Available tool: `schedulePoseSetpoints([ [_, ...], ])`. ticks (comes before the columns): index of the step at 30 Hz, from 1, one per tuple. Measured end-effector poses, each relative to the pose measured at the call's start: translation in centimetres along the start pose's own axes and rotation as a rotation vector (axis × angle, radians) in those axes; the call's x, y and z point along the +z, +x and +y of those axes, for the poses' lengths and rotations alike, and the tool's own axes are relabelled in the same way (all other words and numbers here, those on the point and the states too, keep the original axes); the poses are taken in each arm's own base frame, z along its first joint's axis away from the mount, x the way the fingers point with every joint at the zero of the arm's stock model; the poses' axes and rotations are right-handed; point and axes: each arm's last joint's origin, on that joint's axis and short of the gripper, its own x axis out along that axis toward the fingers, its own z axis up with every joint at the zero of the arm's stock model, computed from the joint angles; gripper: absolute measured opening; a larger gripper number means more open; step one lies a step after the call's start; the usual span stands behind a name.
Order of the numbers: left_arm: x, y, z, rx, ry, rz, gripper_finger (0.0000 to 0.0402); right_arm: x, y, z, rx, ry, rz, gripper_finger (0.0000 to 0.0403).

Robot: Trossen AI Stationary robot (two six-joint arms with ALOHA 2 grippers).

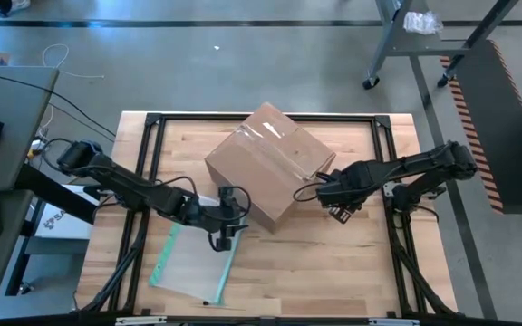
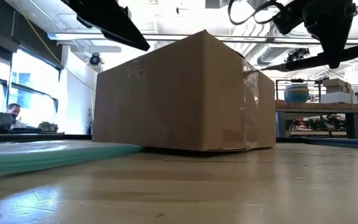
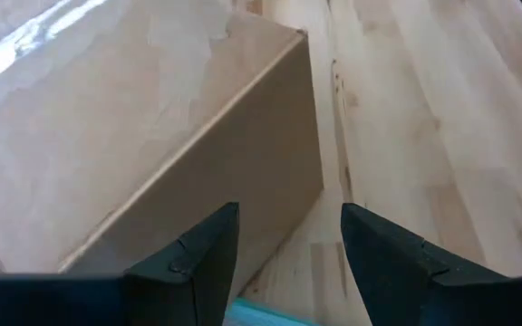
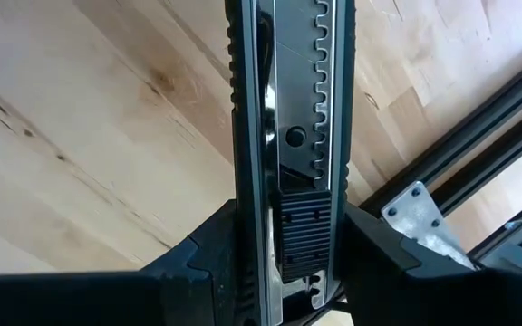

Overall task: Unpack boxes
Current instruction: Open the cardboard box using the black cutter

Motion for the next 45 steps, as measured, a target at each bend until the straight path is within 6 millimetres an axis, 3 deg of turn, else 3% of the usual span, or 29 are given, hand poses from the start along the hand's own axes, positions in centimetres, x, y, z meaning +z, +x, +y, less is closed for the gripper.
schedulePoseSetpoints([
  [11, 0.1, 2.3, 0.2, 0.025, -0.004, -0.033, 0.0176, 0.0, 0.0, 0.0, 0.0, -0.04, 0.0, 0.0126],
  [29, 0.2, 2.4, 0.0, -0.012, 0.002, -0.04, 0.0176, 1.5, 0.2, -1.1, 0.064, -0.048, 0.04, 0.0126],
  [38, 0.1, 2.6, 0.5, 0.008, 0.013, -0.034, 0.0176, 3.2, -0.8, 0.9, 0.101, -0.104, 0.021, 0.0126],
  [45, 0.1, 2.8, 0.8, 0.017, 0.01, -0.028, 0.0176, 4.6, -1.1, 2.5, 0.033, -0.15, 0.035, 0.0126],
])
